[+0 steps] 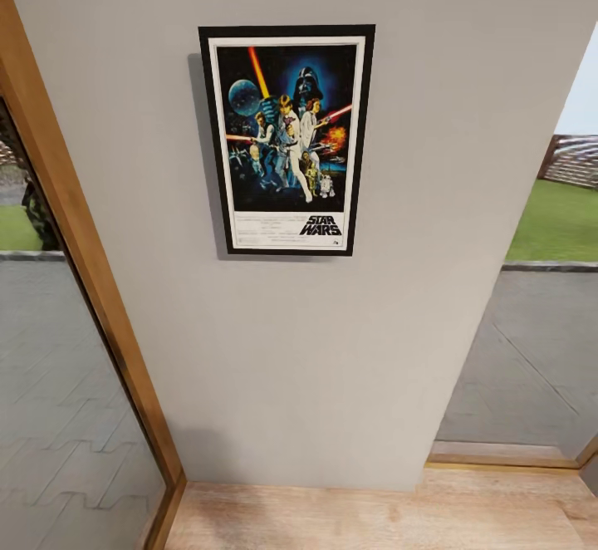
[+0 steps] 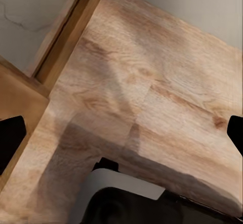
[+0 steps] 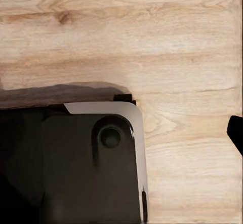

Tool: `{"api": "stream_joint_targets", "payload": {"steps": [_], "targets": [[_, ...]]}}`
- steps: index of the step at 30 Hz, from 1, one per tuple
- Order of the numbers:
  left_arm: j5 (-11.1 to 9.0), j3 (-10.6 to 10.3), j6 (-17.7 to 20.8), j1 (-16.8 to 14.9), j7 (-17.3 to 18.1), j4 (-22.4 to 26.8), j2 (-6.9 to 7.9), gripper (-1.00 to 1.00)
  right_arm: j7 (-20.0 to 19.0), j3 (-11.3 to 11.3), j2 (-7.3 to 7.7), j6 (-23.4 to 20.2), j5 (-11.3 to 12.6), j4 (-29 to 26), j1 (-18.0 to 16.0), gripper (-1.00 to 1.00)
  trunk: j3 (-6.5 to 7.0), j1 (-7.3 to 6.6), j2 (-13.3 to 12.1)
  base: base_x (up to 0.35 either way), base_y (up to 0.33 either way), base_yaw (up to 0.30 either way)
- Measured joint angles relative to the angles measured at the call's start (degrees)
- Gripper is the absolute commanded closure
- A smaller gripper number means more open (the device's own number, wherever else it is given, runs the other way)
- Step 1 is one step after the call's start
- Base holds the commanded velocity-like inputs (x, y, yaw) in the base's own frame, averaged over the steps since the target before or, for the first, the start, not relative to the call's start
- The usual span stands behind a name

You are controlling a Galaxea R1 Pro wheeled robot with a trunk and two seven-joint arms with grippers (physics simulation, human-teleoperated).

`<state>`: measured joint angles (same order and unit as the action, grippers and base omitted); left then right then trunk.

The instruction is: Pick up the poster from the kitchen countertop and hang it on one of the wall nails in the kitchen.

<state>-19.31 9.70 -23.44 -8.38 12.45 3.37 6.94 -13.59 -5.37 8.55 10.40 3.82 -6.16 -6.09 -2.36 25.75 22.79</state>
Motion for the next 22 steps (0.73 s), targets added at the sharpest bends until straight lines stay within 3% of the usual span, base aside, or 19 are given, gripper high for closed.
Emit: {"api": "stream_joint_targets", "payload": {"steps": [8, 22], "targets": [[0.0, -0.1, -0.1, 0.0, -3.0, 0.4, -0.7, -1.0, 1.7, -0.2, -0.5, 0.0, 0.1, 1.0, 0.0, -1.0, 0.0, 0.0, 0.0, 0.0, 0.0, 0.0], [0.0, -0.1, -0.1, 0.0, -3.3, 0.4, -0.79, -1.0, 1.9, -0.2, -0.56, 0.0, 0.2, 1.2, 0.0, -1.0, 0.0, 0.0, 0.0, 0.0, 0.0, 0.0]]}}
